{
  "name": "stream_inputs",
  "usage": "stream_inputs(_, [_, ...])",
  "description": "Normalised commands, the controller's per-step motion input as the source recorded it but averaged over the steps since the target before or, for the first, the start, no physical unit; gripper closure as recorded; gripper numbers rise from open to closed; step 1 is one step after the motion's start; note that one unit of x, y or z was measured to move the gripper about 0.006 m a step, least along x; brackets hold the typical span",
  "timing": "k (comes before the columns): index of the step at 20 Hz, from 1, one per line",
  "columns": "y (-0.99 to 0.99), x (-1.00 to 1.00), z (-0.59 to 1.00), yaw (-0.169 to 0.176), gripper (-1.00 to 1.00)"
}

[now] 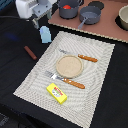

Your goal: Interact with the objects in diverse but meaningful ways.

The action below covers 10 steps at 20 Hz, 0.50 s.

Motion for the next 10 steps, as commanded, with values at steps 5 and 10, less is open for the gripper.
stream_inputs(5, [-0.04, 0.03, 0.02, 0.137, -1.00])
stream_inputs(10, [-0.12, 0.29, 0.53, 0.046, -1.00])
